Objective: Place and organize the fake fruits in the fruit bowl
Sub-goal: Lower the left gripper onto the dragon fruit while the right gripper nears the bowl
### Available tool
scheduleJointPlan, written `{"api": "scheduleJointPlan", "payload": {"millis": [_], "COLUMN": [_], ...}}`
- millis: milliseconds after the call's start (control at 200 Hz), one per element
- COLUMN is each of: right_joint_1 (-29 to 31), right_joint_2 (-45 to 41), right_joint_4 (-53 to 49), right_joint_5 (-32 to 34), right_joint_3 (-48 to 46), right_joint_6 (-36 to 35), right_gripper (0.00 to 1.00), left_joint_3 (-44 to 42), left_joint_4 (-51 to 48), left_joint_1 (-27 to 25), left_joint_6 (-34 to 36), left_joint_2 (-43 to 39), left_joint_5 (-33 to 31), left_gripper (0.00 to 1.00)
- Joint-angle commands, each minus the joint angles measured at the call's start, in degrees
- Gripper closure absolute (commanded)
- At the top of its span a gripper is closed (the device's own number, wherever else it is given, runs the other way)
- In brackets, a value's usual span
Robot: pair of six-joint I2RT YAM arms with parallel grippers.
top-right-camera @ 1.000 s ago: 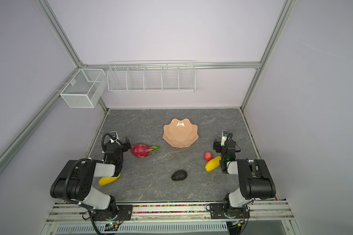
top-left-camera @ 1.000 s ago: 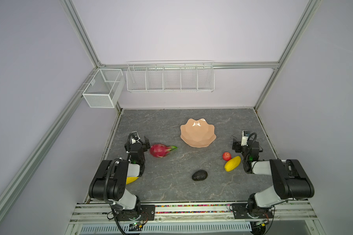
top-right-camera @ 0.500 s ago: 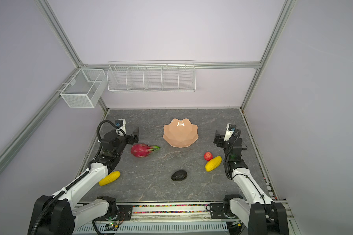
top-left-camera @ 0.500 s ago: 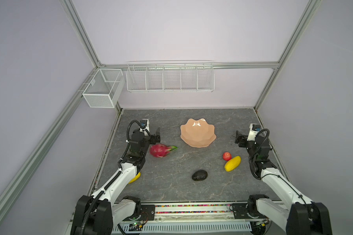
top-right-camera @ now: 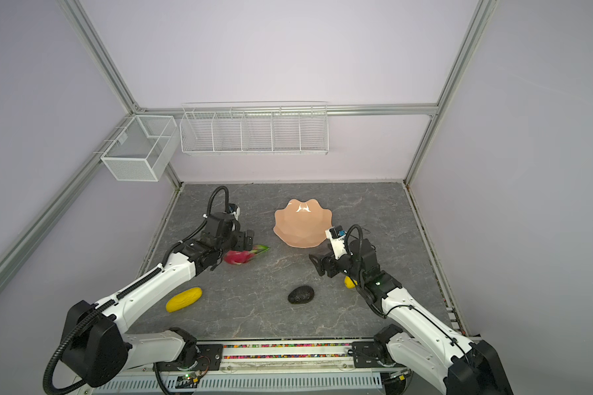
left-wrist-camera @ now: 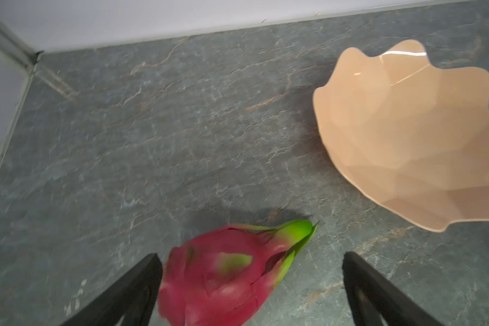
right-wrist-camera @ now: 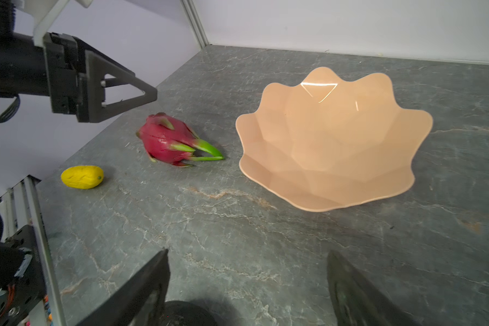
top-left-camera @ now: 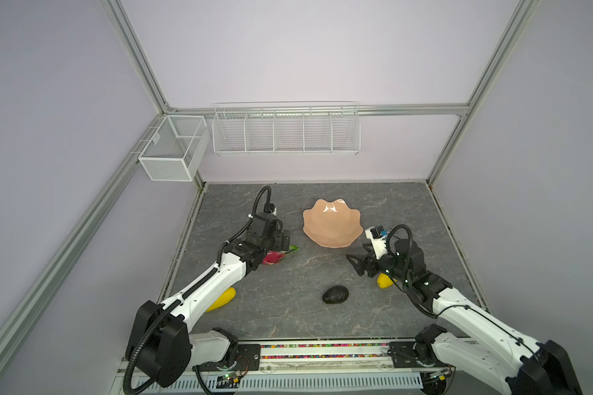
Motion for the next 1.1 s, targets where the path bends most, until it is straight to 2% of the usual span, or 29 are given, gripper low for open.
{"api": "scheduleJointPlan", "payload": {"millis": [0, 40, 90, 150, 265, 395, 555, 775, 910, 1095], "right_joint_1": [1.60, 1.94, 2.29, 2.45, 2.62, 2.81, 2.88, 2.88, 3.02, 3.18], "right_joint_2": [1.25, 1.59, 1.86, 2.16, 1.85, 1.03, 1.03, 1.98, 3.03, 3.41], "right_joint_4": [-1.10, -0.46, 0.41, 0.63, 0.08, -0.01, -2.00, -0.36, 0.10, 0.09], "right_joint_5": [-2.20, -2.29, -2.30, -2.23, -2.16, -1.68, -1.68, -2.01, -2.60, -2.90], "right_joint_3": [0.85, 0.71, 0.37, 0.16, 0.00, -0.72, 0.09, -0.73, -0.41, -0.30], "right_joint_6": [-1.36, -1.41, -1.41, -1.41, -1.32, -1.60, -2.80, -2.46, -2.42, -2.37], "right_gripper": [0.12, 0.12, 0.12, 0.12, 0.12, 0.12, 0.12, 0.12, 0.12, 0.12], "left_joint_3": [1.34, 2.10, 3.63, 5.88, 8.02, 5.89, 4.98, -1.63, -1.09, 1.28], "left_joint_4": [-9.48, -10.91, -13.30, -16.09, -18.54, -13.13, -12.03, -8.31, -11.02, -14.94], "left_joint_1": [0.75, 2.78, 5.89, 8.13, 8.16, 8.39, 9.36, 6.64, 0.59, -1.32], "left_joint_6": [-4.95, -3.96, -6.02, -8.23, -9.40, -8.86, -9.61, -10.74, -11.07, -7.93], "left_joint_2": [0.72, 1.94, 4.10, 6.82, 10.03, 10.94, 13.06, 8.63, 8.10, 9.02], "left_joint_5": [-4.91, -1.22, 3.32, 4.64, 3.39, 6.72, 18.18, 27.81, 23.34, 16.50], "left_gripper": [0.01, 0.01, 0.01, 0.01, 0.01, 0.01, 0.00, 0.01, 0.01, 0.01]}}
